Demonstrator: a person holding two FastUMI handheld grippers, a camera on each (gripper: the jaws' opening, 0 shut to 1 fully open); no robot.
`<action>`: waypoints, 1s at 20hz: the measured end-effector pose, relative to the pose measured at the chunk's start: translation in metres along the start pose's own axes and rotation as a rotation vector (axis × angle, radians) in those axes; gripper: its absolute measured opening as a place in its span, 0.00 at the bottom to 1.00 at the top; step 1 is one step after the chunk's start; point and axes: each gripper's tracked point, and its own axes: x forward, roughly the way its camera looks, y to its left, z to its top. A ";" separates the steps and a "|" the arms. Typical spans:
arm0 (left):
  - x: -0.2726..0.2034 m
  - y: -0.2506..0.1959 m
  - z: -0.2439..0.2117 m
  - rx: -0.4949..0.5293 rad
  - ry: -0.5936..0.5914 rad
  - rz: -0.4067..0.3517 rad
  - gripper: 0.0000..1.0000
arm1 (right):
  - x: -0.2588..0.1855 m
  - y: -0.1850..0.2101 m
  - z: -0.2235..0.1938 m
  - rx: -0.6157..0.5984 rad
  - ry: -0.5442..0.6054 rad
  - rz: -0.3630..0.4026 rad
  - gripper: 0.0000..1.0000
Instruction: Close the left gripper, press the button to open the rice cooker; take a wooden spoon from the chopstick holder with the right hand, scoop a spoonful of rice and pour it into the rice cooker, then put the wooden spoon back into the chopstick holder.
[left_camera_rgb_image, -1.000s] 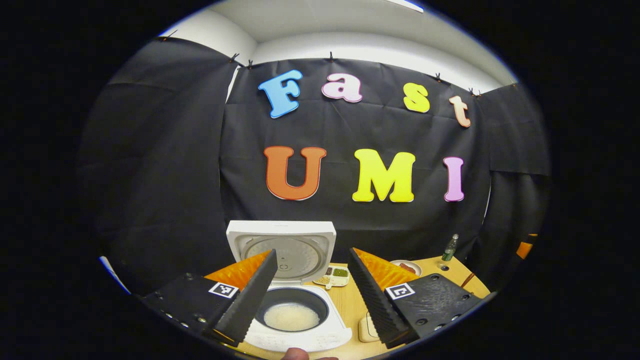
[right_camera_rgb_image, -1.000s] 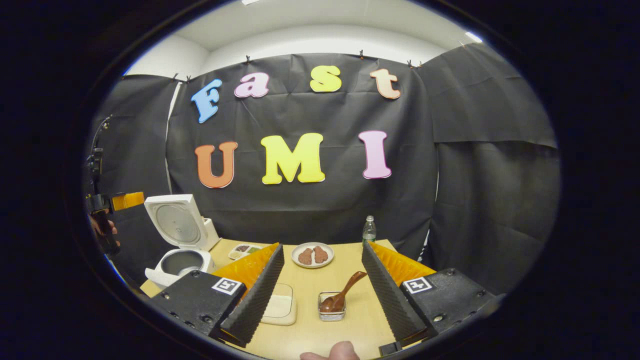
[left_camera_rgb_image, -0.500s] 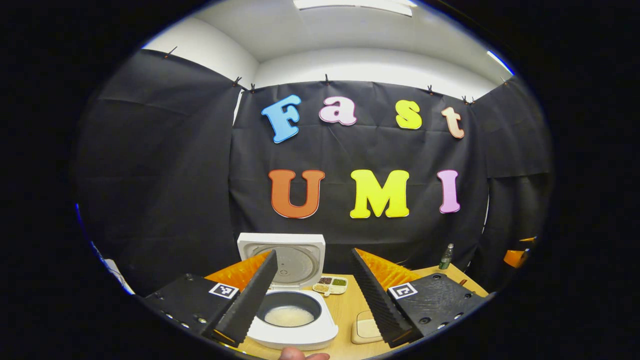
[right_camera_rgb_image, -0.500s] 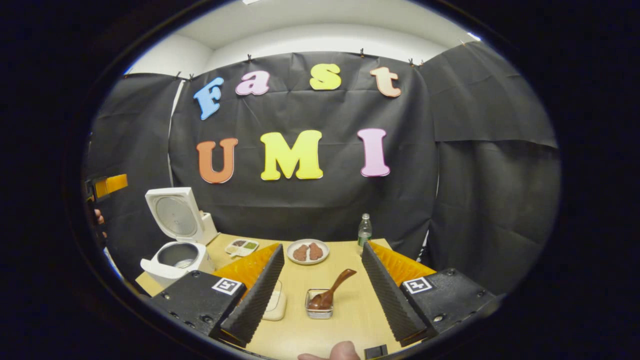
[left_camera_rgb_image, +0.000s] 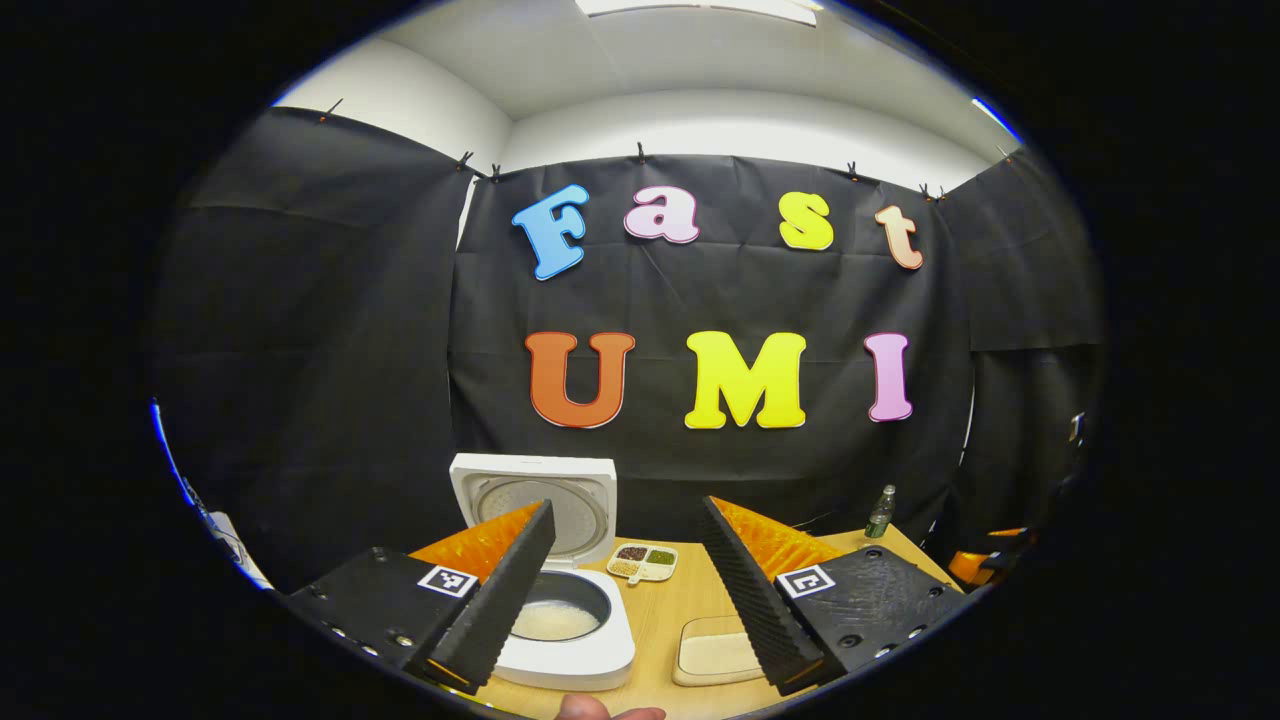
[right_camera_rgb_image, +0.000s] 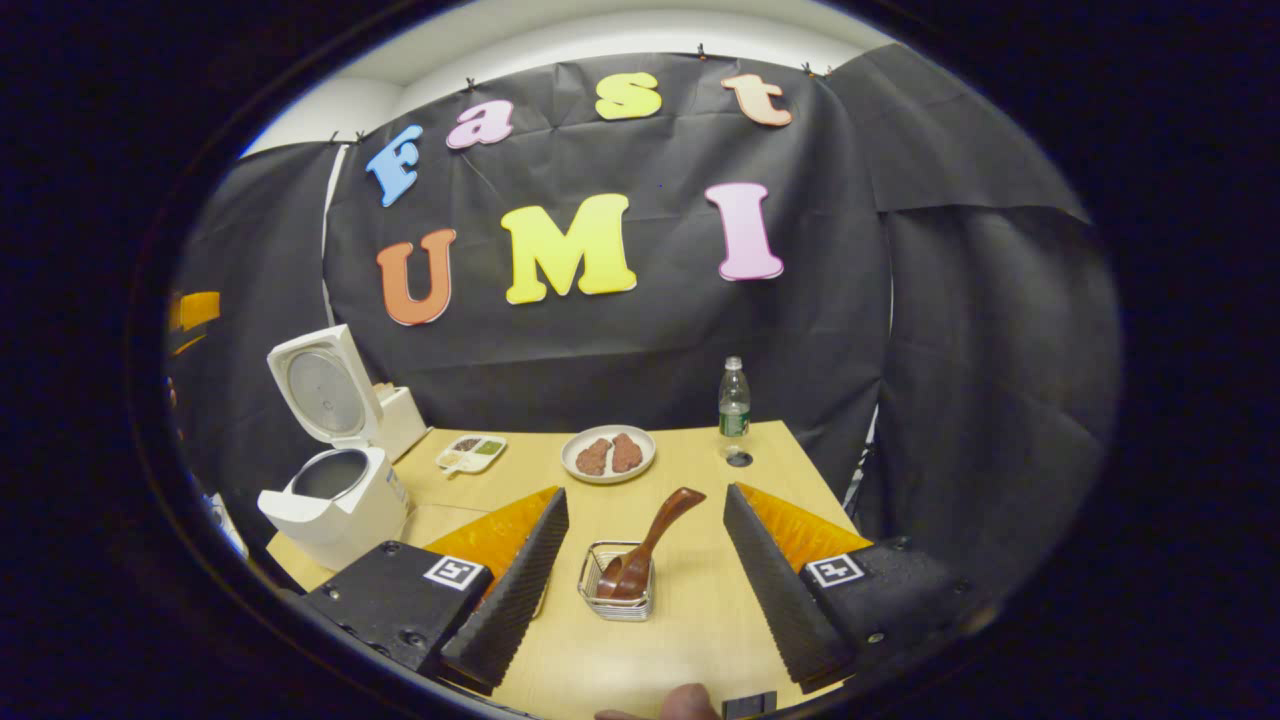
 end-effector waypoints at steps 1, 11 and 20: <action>0.002 -0.003 -0.001 -0.008 0.002 0.009 0.94 | 0.011 -0.004 -0.008 0.006 0.016 0.005 1.00; 0.012 -0.007 -0.011 0.009 0.047 0.130 0.94 | 0.125 -0.017 -0.081 0.124 0.170 0.078 1.00; 0.002 0.009 -0.030 0.030 0.109 0.264 0.94 | 0.177 -0.007 -0.114 0.226 0.299 0.163 0.58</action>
